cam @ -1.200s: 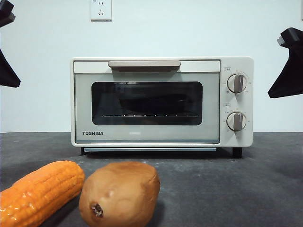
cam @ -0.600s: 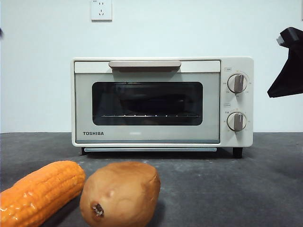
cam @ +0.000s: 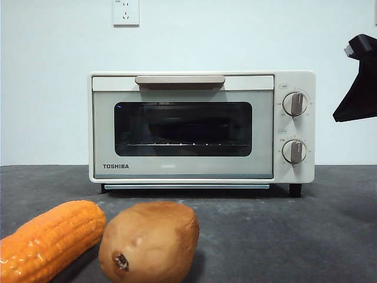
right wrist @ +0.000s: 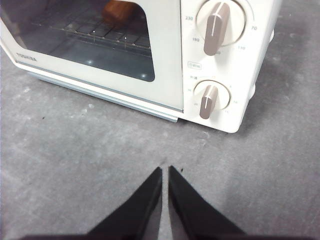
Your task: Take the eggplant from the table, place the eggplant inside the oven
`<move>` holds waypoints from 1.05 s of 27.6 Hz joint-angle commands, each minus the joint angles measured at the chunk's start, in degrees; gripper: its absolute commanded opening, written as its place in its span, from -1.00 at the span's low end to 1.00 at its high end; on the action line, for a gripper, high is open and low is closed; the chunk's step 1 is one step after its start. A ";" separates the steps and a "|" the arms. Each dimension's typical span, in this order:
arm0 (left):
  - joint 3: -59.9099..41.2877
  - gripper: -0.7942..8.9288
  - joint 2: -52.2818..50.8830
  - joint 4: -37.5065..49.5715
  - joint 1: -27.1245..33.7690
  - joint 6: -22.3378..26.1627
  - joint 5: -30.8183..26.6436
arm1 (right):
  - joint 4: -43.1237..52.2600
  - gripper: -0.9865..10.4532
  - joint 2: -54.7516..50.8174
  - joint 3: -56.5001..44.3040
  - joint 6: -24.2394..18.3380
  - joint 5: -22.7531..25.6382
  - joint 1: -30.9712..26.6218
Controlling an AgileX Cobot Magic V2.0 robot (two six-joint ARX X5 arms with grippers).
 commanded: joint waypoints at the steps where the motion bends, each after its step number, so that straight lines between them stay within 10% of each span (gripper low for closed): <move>1: -1.90 -0.83 -0.04 0.28 0.11 0.74 -0.11 | 0.61 -0.82 0.20 0.46 0.59 0.17 0.24; 20: -1.99 -0.83 -0.02 -2.93 0.11 0.74 0.00 | -0.61 -0.82 -14.10 0.44 -3.52 4.44 -0.26; 29: -1.99 -0.83 -0.02 -2.93 0.11 0.74 0.00 | -2.49 -0.82 -36.02 -1.62 -8.44 5.05 -18.16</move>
